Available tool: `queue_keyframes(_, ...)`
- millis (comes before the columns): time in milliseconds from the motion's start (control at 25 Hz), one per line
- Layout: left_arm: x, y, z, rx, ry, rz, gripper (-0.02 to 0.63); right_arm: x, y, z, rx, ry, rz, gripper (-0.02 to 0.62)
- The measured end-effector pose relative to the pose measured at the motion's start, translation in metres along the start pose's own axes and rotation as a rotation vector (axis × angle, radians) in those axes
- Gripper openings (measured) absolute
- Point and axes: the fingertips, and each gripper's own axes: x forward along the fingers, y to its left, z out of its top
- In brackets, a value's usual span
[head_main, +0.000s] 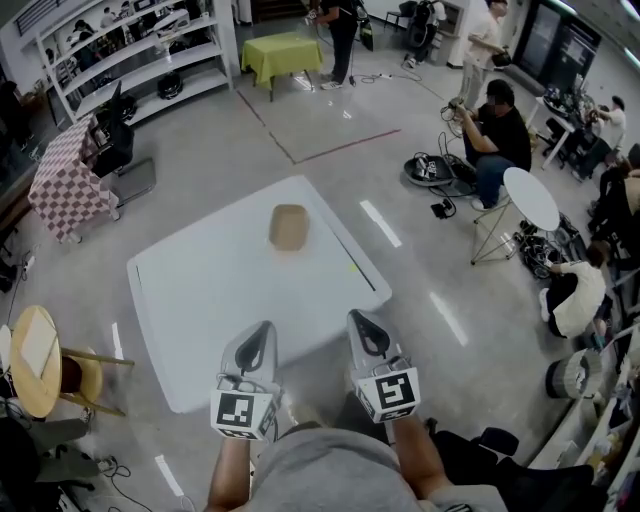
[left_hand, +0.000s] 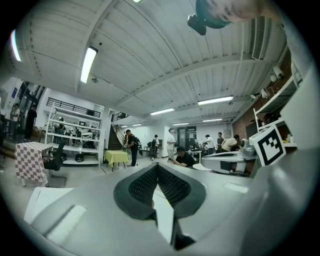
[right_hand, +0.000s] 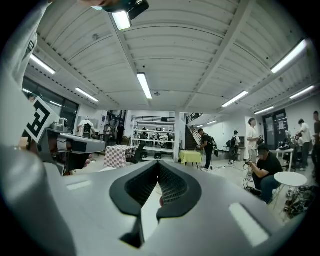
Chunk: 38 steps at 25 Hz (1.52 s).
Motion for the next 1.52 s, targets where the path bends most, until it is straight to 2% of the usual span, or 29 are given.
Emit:
queue_keyframes(240,0.023,0.003,-0.006,-0.009,0.000,0.020,0.011,0.014,-0.020,-0.010,0.003,0.015,0.008,0.003)
queue_keyframes(440,0.052,0.022,-0.007,-0.012,0.006,0.057,0.011,0.054,-0.037,-0.008,-0.004,0.007,0.042,0.003)
queue_keyframes(920,0.127,0.064,-0.007,-0.021,0.026,0.182,0.011,0.158,-0.073,-0.012,0.019,0.036,0.184,0.003)
queue_keyframes(1240,0.161,0.091,-0.027,-0.051,0.057,0.274,0.011,0.218,-0.085,-0.028,0.020,0.063,0.281,0.003)
queue_keyframes(1520,0.185,0.111,-0.053,-0.090,0.101,0.353,0.011,0.261,-0.084,-0.059,0.040,0.147,0.375,0.003)
